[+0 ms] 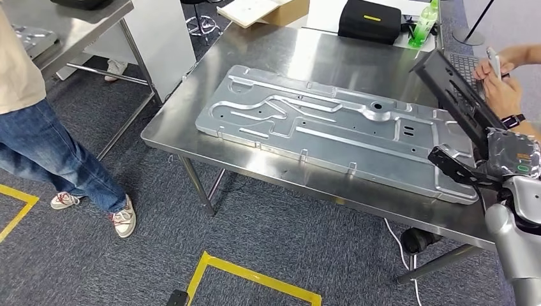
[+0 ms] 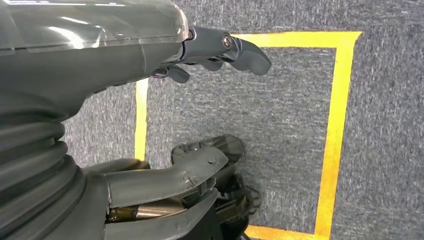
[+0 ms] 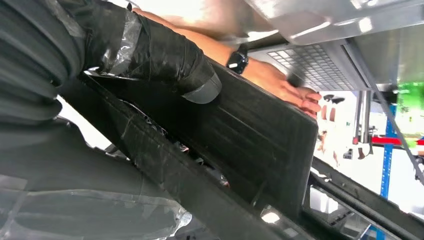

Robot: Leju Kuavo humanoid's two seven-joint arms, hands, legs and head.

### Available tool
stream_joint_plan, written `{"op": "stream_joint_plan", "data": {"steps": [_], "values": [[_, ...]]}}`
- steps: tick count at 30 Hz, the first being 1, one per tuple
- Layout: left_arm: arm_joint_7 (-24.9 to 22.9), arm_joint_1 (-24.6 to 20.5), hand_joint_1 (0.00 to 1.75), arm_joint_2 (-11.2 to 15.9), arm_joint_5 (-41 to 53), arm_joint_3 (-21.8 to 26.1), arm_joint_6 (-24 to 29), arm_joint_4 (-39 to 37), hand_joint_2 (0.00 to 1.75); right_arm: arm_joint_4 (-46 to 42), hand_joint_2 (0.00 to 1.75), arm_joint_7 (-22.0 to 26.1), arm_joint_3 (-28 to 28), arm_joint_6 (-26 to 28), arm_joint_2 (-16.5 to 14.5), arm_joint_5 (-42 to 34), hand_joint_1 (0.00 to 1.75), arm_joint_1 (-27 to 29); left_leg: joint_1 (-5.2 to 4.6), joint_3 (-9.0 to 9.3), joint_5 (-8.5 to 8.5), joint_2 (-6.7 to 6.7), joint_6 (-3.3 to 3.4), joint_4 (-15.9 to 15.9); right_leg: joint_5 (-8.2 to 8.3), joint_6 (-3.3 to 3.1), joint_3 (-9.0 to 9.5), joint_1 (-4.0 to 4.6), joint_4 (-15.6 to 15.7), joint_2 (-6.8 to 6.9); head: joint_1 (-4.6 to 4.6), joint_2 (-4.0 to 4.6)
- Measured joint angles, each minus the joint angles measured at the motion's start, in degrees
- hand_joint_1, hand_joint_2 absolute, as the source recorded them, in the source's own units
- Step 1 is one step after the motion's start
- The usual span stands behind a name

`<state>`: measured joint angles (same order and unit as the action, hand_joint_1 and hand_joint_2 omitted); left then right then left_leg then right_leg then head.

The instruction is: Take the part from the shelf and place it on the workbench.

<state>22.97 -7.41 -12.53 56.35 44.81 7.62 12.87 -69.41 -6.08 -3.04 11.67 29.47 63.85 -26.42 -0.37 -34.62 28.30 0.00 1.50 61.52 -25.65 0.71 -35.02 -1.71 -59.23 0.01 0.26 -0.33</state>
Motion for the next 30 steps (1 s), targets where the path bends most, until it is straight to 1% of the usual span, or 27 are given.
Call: {"op": "stream_joint_plan", "data": {"steps": [1,2,3,4,5,6,8,9,10,12,13,14,15,16,18,19,20,21,22,23,24,25,26,27,28,29,30], "values": [[0.0,0.0,0.00,0.0,0.0,0.0,0.0,0.0,1.75,0.6,1.75,0.0,0.3,0.0,0.0,0.2,1.75,-0.5,0.05,-1.43,1.59,-0.02,-0.12,3.0,-0.01,-0.33,0.02,0.13,0.0,0.04,-0.01,0.00],[0.0,0.0,0.00,0.0,0.0,0.0,0.0,0.0,1.75,1.1,1.75,0.0,0.7,0.0,0.0,0.3,1.75,-0.9,0.07,-3.33,3.36,-0.02,-0.15,6.9,-0.05,-0.60,0.02,0.31,0.0,0.05,-0.02,0.00],[0.0,0.1,0.00,0.0,0.0,0.0,0.0,0.0,1.75,1.6,1.75,0.0,1.0,0.0,0.0,0.3,1.75,-1.2,0.08,-5.23,4.69,-0.02,-0.09,10.6,-0.09,-0.79,0.03,0.52,0.0,0.06,-0.01,0.00],[0.0,0.1,0.00,0.0,0.0,0.0,0.0,0.0,1.75,2.1,1.75,0.0,1.3,0.0,0.0,0.4,1.75,-1.4,0.06,-6.58,5.16,-0.02,0.03,13.0,-0.13,-0.88,0.05,0.72,0.0,0.05,-0.01,0.00],[0.0,0.1,0.00,0.0,-0.1,0.0,0.0,0.0,1.75,2.5,1.75,0.0,1.6,0.0,0.0,0.6,1.75,-1.5,0.03,-6.91,4.46,-0.03,0.24,13.2,-0.16,-0.95,0.09,0.90,0.0,0.02,-0.01,0.00],[0.0,0.1,0.00,0.0,-0.1,0.0,0.0,0.0,1.75,2.9,1.75,0.0,1.8,0.0,0.0,1.1,1.75,-1.7,-0.03,-6.24,2.90,-0.04,0.53,11.5,-0.20,-1.00,0.14,1.03,-0.1,-0.03,-0.01,0.00],[0.1,0.1,0.00,0.0,-0.3,0.0,0.1,0.0,1.75,3.6,1.75,0.0,2.4,0.1,0.0,2.3,1.75,-2.3,-0.28,-2.98,-0.99,-0.13,1.25,4.1,-0.27,-1.02,0.20,1.17,-0.1,-0.14,0.00,0.00],[0.1,0.0,0.00,0.0,-0.3,0.0,0.1,0.0,1.75,4.0,1.75,0.0,2.7,0.2,-0.1,2.9,1.75,-2.6,-0.42,-1.53,-2.07,-0.17,1.47,0.9,-0.31,-0.95,0.15,1.27,-0.2,-0.20,0.00,0.00],[0.1,0.0,0.00,0.0,-0.4,0.0,0.1,0.0,1.75,4.4,1.75,-0.1,3.0,0.4,-0.2,3.4,1.75,-2.8,-0.54,-0.55,-2.63,-0.20,1.62,-1.3,-0.29,-0.78,0.08,1.30,-0.2,-0.24,0.00,0.00],[0.1,0.0,0.00,0.0,-0.4,0.0,0.1,0.0,1.75,5.1,1.75,-0.3,3.5,0.7,-0.4,4.2,1.75,-3.0,-0.70,-0.02,-2.68,-0.23,1.75,-2.6,-0.16,-0.23,0.01,1.31,-0.1,-0.29,0.00,0.00],[0.1,0.0,0.00,0.0,-0.4,0.0,0.1,0.0,1.75,5.4,1.75,-0.4,3.8,0.8,-0.5,4.5,1.75,-3.1,-0.61,0.09,-2.93,-0.20,1.96,-2.9,-0.17,0.09,0.03,1.19,0.0,-0.27,0.00,0.00],[0.1,-0.1,0.00,0.0,-0.4,0.0,0.1,0.0,1.75,5.6,1.75,-0.5,4.0,1.0,-0.5,4.9,1.75,-3.1,-0.53,0.28,-3.21,-0.20,2.19,-3.3,-0.51,0.37,-0.09,1.10,-0.3,-0.22,0.01,0.00],[0.1,-0.1,0.00,-0.1,-0.4,-0.1,0.1,0.0,1.75,5.8,1.75,-0.6,4.2,1.2,-0.6,5.4,1.75,-3.2,-0.42,0.45,-3.48,-0.19,2.43,-3.8,-1.33,0.61,-0.58,1.03,-1.5,-0.18,0.02,0.00],[0.1,-0.2,0.00,-0.1,-0.4,-0.1,0.1,0.0,1.75,6.0,1.75,-0.9,4.4,1.4,-0.7,6.2,1.75,-3.3,-0.31,0.59,-3.69,-0.17,2.61,-4.1,-2.68,0.83,-1.58,0.93,-3.7,-0.13,0.03,0.00],[0.0,-0.2,0.00,-0.1,-0.3,-0.1,0.2,0.0,1.75,6.3,1.75,-1.5,4.9,1.7,-1.1,8.0,1.75,-3.5,-0.32,0.60,-3.74,-0.18,2.73,-4.1,-5.88,1.30,-4.89,0.75,-10.5,-0.11,0.04,0.00],[0.0,-0.2,0.00,-0.1,-0.3,-0.1,0.2,0.0,1.75,6.5,1.75,-1.8,5.3,1.8,-1.3,9.0,1.75,-3.5,-0.31,0.60,-3.72,-0.17,2.71,-4.1,-6.75,1.52,-6.37,0.58,-13.3,-0.10,0.03,0.00],[0.0,-0.1,0.00,-0.2,-0.3,-0.1,0.2,0.0,1.75,6.8,1.75,-2.0,5.7,1.7,-1.7,10.0,1.75,-3.5,-0.30,0.60,-3.68,-0.17,2.67,-4.1,-6.57,1.74,-7.07,0.37,-14.5,-0.07,0.03,0.00],[-0.1,-0.1,0.00,-0.2,-0.2,-0.2,0.2,0.0,1.75,7.0,1.75,-2.2,6.2,1.7,-2.1,11.1,1.75,-3.6,-0.25,0.60,-3.61,-0.16,2.57,-3.9,-5.32,1.94,-6.67,0.12,-13.5,-0.03,0.04,0.00],[-0.2,-0.1,0.00,-0.2,-0.1,-0.2,0.2,0.0,1.75,7.3,1.75,-2.4,6.6,1.6,-2.4,12.0,1.75,-3.8,-0.18,0.60,-3.50,-0.17,2.41,-3.7,-3.39,2.13,-5.25,-0.14,-10.6,0.03,0.04,0.00],[-0.3,-0.2,0.00,-0.3,0.0,-0.3,0.2,0.0,1.75,7.6,1.75,-2.5,7.1,1.4,-2.8,12.9,1.75,-4.2,-0.15,0.55,-3.31,-0.19,2.13,-3.5,-1.75,2.30,-3.35,-0.35,-6.8,0.11,0.05,0.00],[-0.4,-0.2,0.00,-0.3,0.1,-0.4,0.2,0.0,1.75,8.0,1.75,-2.6,7.5,1.3,-3.2,13.5,1.75,-4.9,-0.19,0.44,-3.09,-0.19,1.78,-3.1,-0.59,2.20,-1.76,-0.34,-3.6,0.08,0.03,0.00],[-0.4,-0.3,0.00,-0.3,0.1,-0.4,0.2,0.0,1.75,8.4,1.75,-2.7,7.9,1.0,-3.5,14.0,1.75,-5.6,-0.27,0.33,-2.95,-0.20,1.42,-2.9,-0.10,1.96,-0.75,-0.25,-1.5,0.05,0.02,0.00],[-0.5,-0.3,0.00,-0.3,0.2,-0.4,0.1,0.0,1.75,8.9,1.75,-2.8,8.4,0.8,-3.9,14.5,1.75,-6.3,-0.35,0.23,-2.86,-0.20,1.09,-2.8,-0.16,1.63,-0.35,-0.06,-0.5,-0.01,0.01,0.00],[-0.6,-0.4,0.00,-0.3,0.2,-0.5,0.1,0.0,1.75,9.4,1.75,-2.9,8.8,0.6,-4.1,14.8,1.75,-6.9,-0.37,0.18,-2.86,-0.20,0.83,-2.8,-0.11,1.20,-0.41,0.15,-0.4,-0.10,-0.01,0.00],[-0.7,-0.4,0.00,-0.3,0.3,-0.5,0.1,0.0,1.75,9.9,1.75,-2.9,9.1,0.4,-4.3,15.2,1.75,-7.3,-0.33,0.18,-2.89,-0.20,0.61,-2.8,-0.09,0.90,-0.44,0.18,-0.4,-0.09,0.00,0.00],[-0.8,-0.4,0.00,-0.3,0.3,-0.5,0.0,0.0,1.75,10.5,1.75,-2.9,9.5,0.4,-4.6,15.5,1.75,-7.9,-0.22,0.08,-2.65,-0.20,0.34,-2.5,0.00,0.57,-0.43,0.17,-0.4,-0.08,0.00,0.00],[-0.8,-0.4,0.00,-0.3,0.3,-0.5,0.0,0.0,1.75,11.1,1.75,-2.9,9.9,0.4,-4.8,15.8,1.75,-8.6,-0.13,-0.32,-1.96,-0.20,0.06,-1.6,0.10,0.18,-0.41,0.13,-0.3,-0.07,-0.01,0.00]]}}
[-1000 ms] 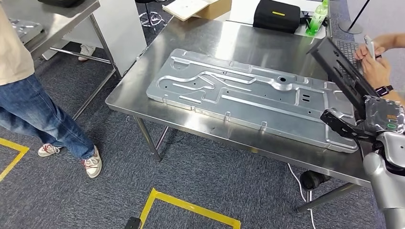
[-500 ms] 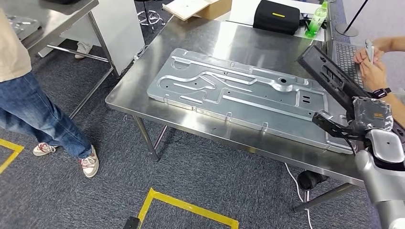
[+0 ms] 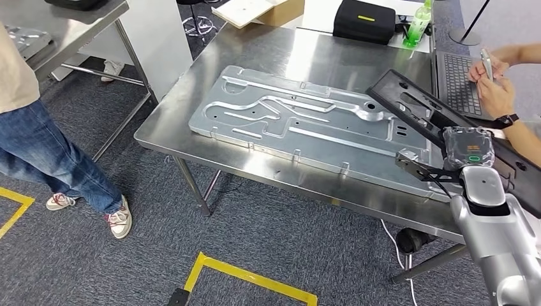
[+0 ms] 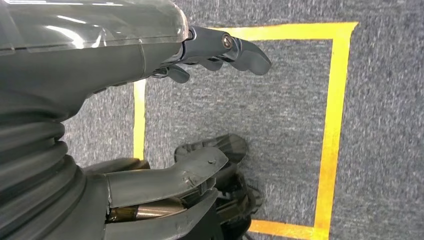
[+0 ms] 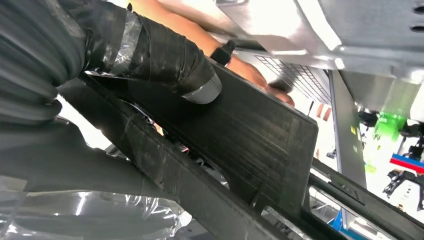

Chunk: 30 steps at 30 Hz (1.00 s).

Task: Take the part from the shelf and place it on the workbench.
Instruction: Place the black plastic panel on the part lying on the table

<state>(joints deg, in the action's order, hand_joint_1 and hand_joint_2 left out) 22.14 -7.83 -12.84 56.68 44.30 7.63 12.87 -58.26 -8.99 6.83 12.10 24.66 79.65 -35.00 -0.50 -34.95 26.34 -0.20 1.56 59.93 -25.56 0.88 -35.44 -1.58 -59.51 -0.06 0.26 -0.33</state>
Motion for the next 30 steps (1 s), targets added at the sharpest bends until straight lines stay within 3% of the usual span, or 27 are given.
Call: {"op": "stream_joint_plan", "data": {"steps": [1,4,5,6,7,9,11,15,17,19,20,21,22,24,25,27,30], "values": [[0.0,0.0,0.00,0.0,0.0,0.0,0.0,0.0,1.75,0.7,1.75,0.1,0.5,0.1,-0.3,0.3,1.75,-0.7,0.08,-0.91,1.25,0.00,-0.25,2.0,0.08,-0.39,0.03,-0.01,0.1,0.02,0.00,0.00],[0.0,-0.1,0.00,0.0,0.0,-0.1,-0.1,0.0,1.75,3.2,1.75,0.7,1.9,0.7,-1.4,0.9,1.75,-2.6,0.21,-6.12,6.20,0.01,-0.55,12.9,0.08,-1.12,0.04,0.40,0.1,0.03,-0.01,0.00],[0.0,0.0,0.00,0.0,0.0,-0.1,-0.1,0.0,1.75,3.9,1.75,1.0,2.4,0.8,-1.7,1.0,1.75,-2.8,0.22,-7.34,6.60,0.01,-0.48,15.2,0.05,-1.20,0.07,0.58,0.1,0.01,-0.01,0.00],[0.0,0.0,0.00,0.0,0.0,-0.1,-0.2,0.0,1.75,4.4,1.75,1.1,2.8,0.9,-2.0,1.1,1.75,-2.9,0.20,-7.51,5.85,0.01,-0.32,15.2,0.03,-1.23,0.10,0.72,0.1,0.00,0.00,0.00],[0.0,0.0,0.00,0.0,0.1,-0.2,-0.2,0.0,1.75,4.8,1.75,1.3,3.1,1.0,-2.3,1.2,1.75,-3.0,0.17,-6.69,4.21,0.00,-0.09,13.2,0.01,-1.24,0.15,0.83,0.1,-0.01,0.00,0.00],[0.0,-0.1,0.00,0.0,0.1,-0.3,-0.2,0.0,1.75,5.6,1.75,1.5,3.7,1.4,-2.8,1.5,1.75,-3.5,0.01,-3.18,0.34,-0.06,0.49,5.4,-0.08,-1.15,0.19,0.97,0.0,-0.04,0.01,0.00],[0.0,-0.1,0.00,0.0,0.2,-0.4,-0.1,0.0,1.75,6.3,1.75,1.8,4.2,2.0,-3.3,1.9,1.75,-3.9,-0.17,-0.78,-1.23,-0.12,0.82,0.2,-0.11,-0.84,0.09,1.11,0.0,-0.12,0.02,0.00],[0.0,-0.1,0.00,-0.1,0.2,-0.5,0.1,0.0,1.75,7.4,1.75,2.4,5.1,2.6,-4.3,2.4,1.75,-4.0,-0.15,-0.06,-1.67,-0.09,1.62,-1.5,-0.56,0.20,-0.18,0.94,-0.5,-0.08,0.02,0.00],[0.0,-0.1,0.00,-0.2,0.2,-0.6,0.2,0.0,1.75,7.8,1.75,2.7,5.5,2.9,-4.8,2.6,1.75,-4.0,0.03,0.23,-2.05,-0.07,2.13,-2.1,-3.10,0.62,-1.97,0.79,-4.6,0.00,0.03,0.00],[0.0,-0.2,0.00,-0.2,0.3,-0.7,0.2,0.0,1.75,8.0,1.75,3.0,6.2,3.2,-5.8,2.8,1.75,-3.7,0.01,0.25,-2.07,-0.04,2.27,-2.2,-6.30,0.97,-5.33,0.75,-11.5,0.00,0.04,0.00],[0.0,-0.2,0.00,-0.2,0.3,-0.8,0.2,0.0,1.75,8.0,1.75,3.1,6.7,3.2,-6.4,2.9,1.75,-3.4,0.01,0.26,-2.04,-0.01,2.28,-2.1,-6.92,1.12,-6.61,0.66,-14.0,0.01,0.04,0.00],[-0.1,-0.2,0.00,-0.2,0.3,-0.8,0.2,0.0,1.75,8.0,1.75,3.2,7.2,3.2,-7.1,2.9,1.75,-2.9,0.03,0.27,-2.00,0.02,2.25,-2.1,-6.50,1.24,-7.06,0.54,-14.7,0.03,0.04,0.00],[-0.1,-0.2,0.00,-0.3,0.3,-0.9,0.3,0.0,1.75,7.9,1.75,3.2,7.7,3.1,-7.8,2.9,1.75,-2.5,0.04,0.28,-1.93,0.03,2.18,-2.0,-5.12,1.31,-6.45,0.38,-13.3,0.05,0.04,0.00],[-0.1,-0.2,0.00,-0.4,0.4,-1.0,0.3,0.0,1.75,7.5,1.75,3.3,8.5,3.1,-8.9,3.0,1.75,-2.0,0.06,0.25,-1.64,-0.02,1.85,-1.6,-1.53,1.33,-2.94,0.09,-6.2,0.18,0.03,0.00],[0.0,-0.2,0.00,-0.5,0.5,-1.1,0.3,0.0,1.75,7.3,1.75,3.3,8.9,3.1,-9.4,3.0,1.75,-2.0,-0.02,0.17,-1.45,-0.05,1.58,-1.3,-0.48,1.18,-1.40,0.17,-3.0,0.18,0.02,0.00],[0.1,-0.3,0.00,-0.5,0.5,-1.2,0.3,0.0,1.75,7.0,1.75,3.3,9.7,3.0,-10.3,3.0,1.75,-1.9,-0.14,0.03,-1.25,-0.08,1.00,-1.0,-0.22,0.65,-0.16,0.50,-0.4,0.10,0.01,0.00],[0.4,-0.3,0.00,-0.5,0.6,-1.4,0.3,0.0,1.75,6.6,1.75,3.2,10.7,2.9,-11.3,2.9,1.75,-1.5,0.03,-0.14,-0.80,-0.02,0.11,-0.6,0.00,-0.36,-0.04,0.63,0.0,-0.07,0.01,0.00]]}}
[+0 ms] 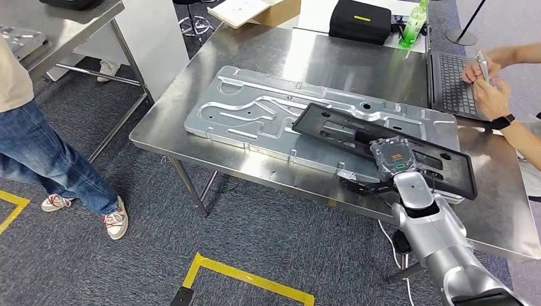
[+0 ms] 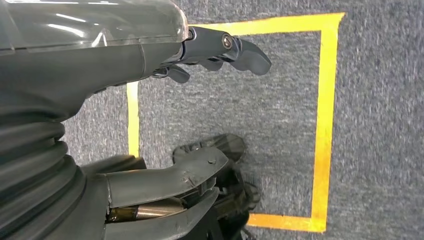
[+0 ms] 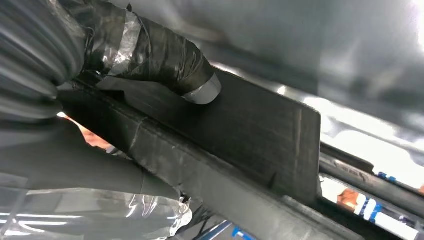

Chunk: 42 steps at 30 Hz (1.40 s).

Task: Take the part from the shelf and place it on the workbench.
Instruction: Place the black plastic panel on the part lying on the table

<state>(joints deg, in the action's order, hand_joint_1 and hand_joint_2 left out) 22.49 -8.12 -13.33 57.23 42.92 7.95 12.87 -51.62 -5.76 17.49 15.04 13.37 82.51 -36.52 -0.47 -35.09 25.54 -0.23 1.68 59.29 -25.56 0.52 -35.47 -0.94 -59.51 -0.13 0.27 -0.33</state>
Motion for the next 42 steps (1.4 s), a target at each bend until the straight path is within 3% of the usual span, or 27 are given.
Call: {"op": "stream_joint_plan", "data": {"steps": [2,4,6,7,8,10,12,14,17,20,21,22,23,26,28,31,33,35,37,38,40,42], "values": [[0.3,0.0,0.00,0.0,0.1,0.0,0.0,0.0,1.75,-0.2,1.75,-0.1,0.4,0.1,-0.4,-0.2,1.75,0.2,0.16,-1.52,2.30,0.00,-0.55,3.5,0.12,-0.74,0.20,-0.14,0.2,0.06,-0.01,0.00],[0.7,0.0,0.00,-0.1,0.3,-0.1,0.0,0.0,1.75,-0.3,1.75,-0.2,0.6,0.2,-0.6,-0.3,1.75,0.3,0.37,-4.77,5.86,0.00,-0.87,10.6,0.05,-1.23,0.24,0.00,0.3,0.12,-0.02,0.00],[1.2,0.1,0.00,-0.1,0.4,-0.1,-0.1,0.0,1.75,-0.3,1.75,-0.2,0.7,0.3,-0.7,-0.4,1.75,0.6,0.54,-7.30,7.39,0.00,-0.99,15.8,0.00,-1.36,0.26,0.17,0.2,0.08,-0.01,0.00],[1.5,0.2,0.00,-0.1,0.5,-0.2,-0.2,0.0,1.75,-0.3,1.75,-0.2,0.8,0.3,-0.8,-0.5,1.75,0.7,0.59,-7.27,6.68,0.00,-0.95,15.7,-0.02,-1.36,0.28,0.22,0.2,0.01,-0.01,0.00],[1.8,0.2,0.00,0.0,0.5,-0.2,-0.3,0.0,1.75,-0.3,1.75,-0.2,0.8,0.4,-0.8,-0.7,1.75,0.8,0.60,-6.14,5.03,0.00,-0.83,13.3,-0.06,-1.32,0.32,0.24,0.2,-0.08,-0.01,0.00],[2.4,0.1,0.00,0.0,0.8,-0.5,-0.6,0.0,1.75,-0.3,1.75,-0.1,0.8,0.4,-0.8,-1.0,1.75,0.8,0.58,-2.32,1.43,-0.02,-0.50,5.6,-0.20,-1.11,0.38,0.29,0.0,-0.25,-0.01,0.00],[2.8,0.1,0.00,0.0,1.0,-0.8,-1.1,0.0,1.75,-0.2,0.87,0.0,0.9,0.3,-0.8,-1.1,0.87,0.8,0.43,-0.02,0.07,-0.09,-0.18,0.8,-0.26,-0.65,0.27,0.40,-0.1,-0.36,0.01,0.00],[2.9,0.1,0.00,0.0,0.9,-1.0,-1.8,0.0,1.75,-0.2,0.00,0.1,0.9,0.4,-0.8,-1.2,0.00,0.8,0.21,0.23,0.05,-0.13,0.21,0.0,-0.11,-0.03,0.20,0.43,0.0,-0.47,0.02,0.00],[2.7,0.1,0.00,0.0,0.6,-1.1,-2.5,0.0,1.75,-0.2,0.00,0.2,0.9,0.4,-0.8,-1.3,0.00,0.7,0.37,0.67,-0.51,-0.01,1.27,-0.9,-1.48,0.75,-0.43,0.23,-1.6,-0.35,0.02,0.00],[2.6,0.1,0.00,0.0,0.5,-1.1,-2.7,0.0,1.75,-0.1,0.00,0.2,0.9,0.5,-0.8,-1.3,0.00,0.7,0.36,0.78,-0.66,0.02,1.80,-1.2,-6.23,1.14,-4.96,0.15,-11.1,-0.20,0.02,0.00],[2.6,0.2,0.00,0.0,0.5,-1.1,-2.7,0.0,1.75,0.0,0.00,0.2,0.9,0.5,-0.8,-1.3,0.00,0.8,0.33,0.77,-0.64,0.01,1.85,-1.1,-7.00,1.23,-6.36,0.13,-13.9,-0.20,0.03,0.00],[2.6,0.3,0.00,0.1,0.5,-1.1,-2.7,0.0,1.75,0.1,0.00,0.2,0.9,0.5,-0.8,-1.3,0.00,0.8,0.31,0.77,-0.61,0.01,1.86,-1.1,-6.68,1.27,-6.88,0.10,-14.8,-0.19,0.02,0.00],[2.6,0.3,0.00,0.1,0.6,-1.1,-2.8,0.0,1.75,0.2,0.00,0.2,0.9,0.5,-0.8,-1.3,0.00,0.8,0.30,0.79,-0.57,0.01,1.83,-1.0,-5.47,1.25,-6.42,0.09,-13.7,-0.18,0.03,0.00],[2.5,0.3,0.00,0.1,1.1,-1.4,-2.9,0.0,1.75,0.2,0.00,0.2,0.9,0.5,-0.8,-1.3,0.00,0.4,0.20,0.85,-0.30,0.00,1.43,-0.7,-0.63,0.86,-1.27,0.22,-3.2,-0.04,0.02,0.00],[2.3,0.2,0.00,0.1,1.5,-1.6,-2.9,0.0,1.75,0.2,0.00,0.1,0.9,0.7,-0.9,-1.6,0.00,0.3,0.03,0.75,-0.22,-0.02,0.95,-0.6,-0.03,0.48,0.30,0.51,0.2,0.02,0.01,0.00],[1.9,0.3,0.00,0.1,1.5,-1.8,-2.9,0.0,1.75,-0.1,0.00,-0.2,0.9,0.9,-0.8,-2.2,0.00,0.3,0.07,0.56,0.18,0.00,0.07,-0.3,0.25,-0.31,0.50,0.48,0.7,-0.03,0.01,0.00],[1.8,0.3,0.00,0.1,1.5,-1.9,-2.9,0.0,0.87,-0.5,0.00,-0.3,0.9,0.9,-0.8,-2.3,0.00,0.4,0.18,-0.88,2.43,0.01,-0.54,3.1,0.49,-1.01,0.71,0.23,1.0,0.03,-0.02,0.00],[1.6,0.4,0.00,0.1,1.3,-1.9,-2.9,0.0,0.00,-0.7,0.00,-0.5,0.8,0.9,-0.8,-2.5,0.00,0.6,0.40,-4.11,5.97,0.00,-0.96,10.2,0.47,-1.39,0.71,0.31,1.0,0.10,-0.01,0.00],[1.5,0.6,0.00,0.2,1.0,-1.9,-2.8,0.0,0.00,-0.9,0.00,-0.7,0.7,0.9,-0.8,-2.8,0.00,1.0,0.61,-6.43,7.24,0.01,-1.18,15.1,0.43,-1.45,0.69,0.37,1.0,0.12,-0.01,0.00],[1.5,0.7,0.00,0.2,0.9,-1.9,-2.7,0.0,0.00,-1.1,0.00,-0.9,0.5,0.9,-0.8,-3.1,0.00,1.2,0.70,-6.21,6.34,0.01,-1.21,14.6,0.41,-1.43,0.68,0.37,0.9,0.10,-0.01,0.00],[1.5,0.8,0.00,0.3,0.7,-1.9,-2.6,0.0,0.00,-1.8,0.00,-1.1,0.3,1.1,-0.9,-3.3,0.00,1.7,0.84,-3.01,2.65,0.01,-1.07,8.0,0.29,-1.28,0.69,0.33,0.7,0.04,-0.01,0.00],[1.5,0.7,0.00,0.3,0.5,-1.9,-2.4,0.0,0.00,-3.3,0.00,-1.4,0.0,1.6,-1.0,-3.8,0.00,2.5,0.75,0.15,0.47,-0.03,-0.75,1.5,0.12,-0.81,0.57,0.49,0.4,-0.04,0.02,0.00]]}}
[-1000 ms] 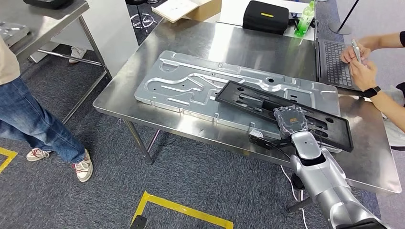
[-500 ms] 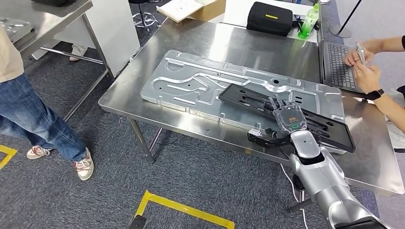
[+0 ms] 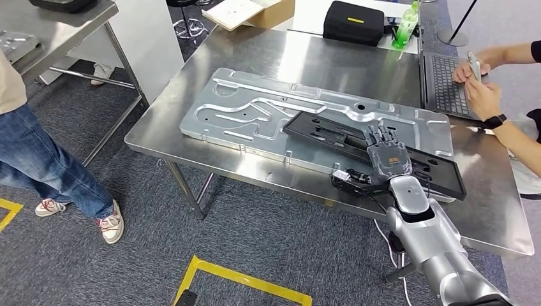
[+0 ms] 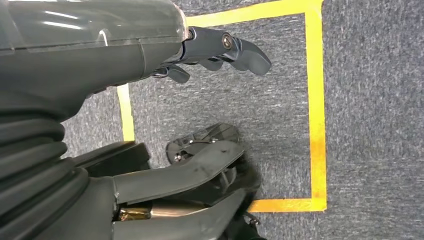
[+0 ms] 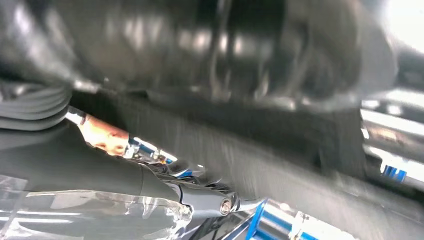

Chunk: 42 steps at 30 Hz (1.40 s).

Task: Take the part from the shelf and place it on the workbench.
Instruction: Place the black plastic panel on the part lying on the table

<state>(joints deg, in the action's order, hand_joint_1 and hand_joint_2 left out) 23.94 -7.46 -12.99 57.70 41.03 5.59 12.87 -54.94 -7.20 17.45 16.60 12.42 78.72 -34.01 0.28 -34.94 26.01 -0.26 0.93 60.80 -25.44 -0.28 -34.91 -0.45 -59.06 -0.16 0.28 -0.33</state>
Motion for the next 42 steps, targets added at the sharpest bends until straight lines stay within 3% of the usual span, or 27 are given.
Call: {"op": "stream_joint_plan", "data": {"steps": [5,7,9,10,11,12,13,15,17,20,22,24,25,26,27,29,31,34,36,40,41,42], "values": [[-0.1,0.3,0.00,0.1,-0.4,0.0,0.5,0.0,0.00,-6.7,0.00,-1.6,-0.6,0.9,-1.1,-0.3,0.00,4.2,-0.19,0.98,-0.64,-0.06,1.56,-2.5,-0.53,1.47,-0.30,-0.11,-0.6,0.04,0.01,0.00],[-0.1,0.2,0.00,0.1,-0.6,0.0,0.6,0.0,0.00,-8.4,0.00,-1.8,-0.7,0.9,-1.3,-0.2,0.00,4.9,-0.10,1.18,-1.01,0.02,2.16,-3.0,-3.25,1.84,-2.32,-0.27,-4.9,0.09,0.02,0.00],[-0.1,0.2,0.00,0.1,-0.6,0.0,0.6,0.0,0.00,-9.4,0.00,-1.9,-1.0,0.9,-1.4,-0.3,0.00,5.6,-0.24,1.17,-1.02,0.02,2.40,-3.1,-6.28,2.07,-5.53,-0.28,-11.6,0.08,0.02,0.00],[-0.1,0.3,0.00,0.1,-0.7,0.1,0.6,0.0,0.00,-9.9,0.00,-1.8,-1.0,0.9,-1.4,-0.5,0.00,6.2,-0.30,1.17,-0.99,0.01,2.45,-3.0,-6.74,2.13,-6.57,-0.28,-13.7,0.09,0.02,0.00],[-0.1,0.4,0.00,0.2,-0.7,0.1,0.6,0.0,0.00,-10.4,0.00,-1.8,-1.1,1.0,-1.5,-0.9,0.00,6.8,-0.33,1.17,-0.95,-0.02,2.46,-3.0,-6.19,2.12,-6.72,-0.29,-13.9,0.09,0.01,0.00],[-0.1,0.4,0.00,0.2,-0.7,0.1,0.6,0.0,0.00,-11.1,0.00,-1.7,-1.2,1.1,-1.5,-1.2,0.00,7.4,-0.33,1.18,-0.90,-0.05,2.43,-2.9,-4.73,2.04,-5.83,-0.29,-12.1,0.10,0.02,0.00],[-0.1,0.4,0.00,0.2,-0.8,0.1,0.6,0.0,0.00,-11.9,0.00,-1.6,-1.3,1.3,-1.6,-1.5,0.00,7.8,-0.33,1.18,-0.83,-0.07,2.35,-2.8,-2.80,1.89,-4.11,-0.28,-8.8,0.11,0.02,0.00],[-0.1,0.4,0.00,0.2,-1.0,0.1,0.7,0.0,0.00,-14.3,0.00,-1.5,-1.5,1.9,-1.8,-1.8,0.00,8.7,-0.48,1.10,-0.59,-0.09,2.01,-2.5,-0.50,1.43,-0.78,-0.08,-2.3,0.13,0.01,0.00],[0.0,0.4,0.00,0.2,-1.2,0.2,0.9,0.0,0.00,-17.3,0.00,-1.5,-1.6,2.7,-2.1,-1.9,0.00,10.2,-0.59,1.04,-0.45,-0.07,1.49,-2.3,-0.40,0.99,0.30,0.28,0.1,0.11,-0.01,0.00],[0.2,0.6,0.00,0.2,-1.6,0.5,1.2,0.0,0.00,-22.6,0.00,-1.4,-1.6,4.4,-2.8,-2.2,0.00,13.5,-0.48,0.90,0.21,-0.06,0.59,-1.8,-0.18,0.16,0.58,0.14,0.6,0.12,-0.01,0.00],[0.2,0.6,0.00,0.2,-2.0,0.7,1.3,0.0,0.00,-26.2,0.00,-1.3,-1.6,6.1,-3.4,-2.4,0.00,15.4,-0.36,-0.79,2.87,-0.05,0.06,2.2,-0.05,-0.41,0.84,-0.10,0.9,0.20,-0.02,0.00],[0.3,0.8,0.00,0.2,-2.1,1.0,1.5,0.0,0.00,-29.7,0.00,-1.0,-1.6,7.5,-3.7,-2.4,0.00,17.3,-0.19,-4.14,6.50,-0.04,-0.31,9.5,-0.16,-0.74,0.88,-0.02,0.9,0.28,-0.02,0.00],[0.3,0.9,0.00,0.2,-2.2,1.1,1.6,0.0,0.00,-31.2,0.00,-0.8,-1.6,7.9,-3.8,-2.3,0.00,18.2,-0.12,-5.52,7.51,-0.04,-0.43,12.5,-0.20,-0.79,0.88,0.02,0.9,0.30,-0.01,0.00],[0.2,1.1,0.00,0.2,-2.2,1.1,1.7,0.0,0.00,-32.5,0.00,-0.5,-1.6,8.4,-4.0,-2.2,0.00,19.0,-0.07,-6.00,7.35,-0.04,-0.50,13.5,-0.26,-0.83,0.87,0.04,0.8,0.29,-0.01,0.00],[0.1,1.2,0.00,0.2,-2.2,1.2,1.8,0.0,0.00,-33.8,0.00,-0.1,-1.6,9.1,-4.2,-2.2,0.00,19.5,-0.02,-5.42,6.15,-0.03,-0.49,12.3,-0.33,-0.80,0.87,0.04,0.7,0.23,-0.02,0.00],[-0.2,1.1,0.00,0.2,-2.1,1.4,2.3,0.0,0.00,-36.3,0.00,1.0,-1.6,11.5,-4.8,-2.3,0.00,20.4,0.07,-1.85,2.45,-0.03,-0.31,5.1,-0.56,-0.60,0.89,0.04,0.4,0.10,-0.02,0.00],[-0.6,0.9,0.00,0.1,-2.0,1.5,2.8,0.0,0.00,-38.5,0.00,1.9,-1.6,14.2,-5.5,-2.6,0.00,21.1,-0.04,0.98,0.67,-0.06,0.09,-0.6,-0.79,-0.16,0.81,0.21,0.0,0.01,0.00,0.00],[-0.8,0.9,0.00,0.0,-1.8,1.5,3.3,0.0,0.00,-41.2,0.00,3.4,-1.4,16.6,-6.7,-2.4,0.00,22.4,-0.27,1.55,0.44,-0.11,0.98,-1.9,-0.79,0.69,0.75,0.24,0.0,-0.02,0.00,0.00],[-0.9,0.7,0.00,0.0,-1.6,1.6,3.5,0.0,0.00,-42.5,0.00,4.2,-1.0,17.2,-7.3,-2.3,0.00,22.8,-0.18,1.75,0.08,-0.08,1.69,-2.4,-1.89,1.23,0.25,0.10,-1.3,0.01,0.01,0.00],[-1.2,0.4,0.00,0.0,-1.2,1.6,3.9,0.0,0.00,-43.7,0.00,4.9,-0.3,18.1,-8.0,-3.7,0.00,23.3,-0.25,1.77,-0.14,0.00,2.31,-2.7,-8.03,1.76,-5.37,-0.02,-13.6,0.06,0.02,0.00],[-1.2,0.4,0.00,0.0,-1.2,1.6,4.2,0.0,0.00,-43.8,0.00,5.2,-0.1,18.5,-8.1,-4.8,0.00,23.5,-0.30,1.76,-0.12,0.00,2.34,-2.6,-8.15,1.76,-6.13,-0.02,-15.1,0.07,0.01,0.00],[-1.3,0.4,0.00,0.0,-1.1,1.6,4.4,0.0,0.00,-44.1,0.00,5.5,0.0,18.9,-8.2,-6.0,0.00,23.7,-0.35,1.77,-0.10,-0.02,2.36,-2.6,-7.22,1.67,-5.86,0.00,-14.6,0.07,0.02,0.00]]}}
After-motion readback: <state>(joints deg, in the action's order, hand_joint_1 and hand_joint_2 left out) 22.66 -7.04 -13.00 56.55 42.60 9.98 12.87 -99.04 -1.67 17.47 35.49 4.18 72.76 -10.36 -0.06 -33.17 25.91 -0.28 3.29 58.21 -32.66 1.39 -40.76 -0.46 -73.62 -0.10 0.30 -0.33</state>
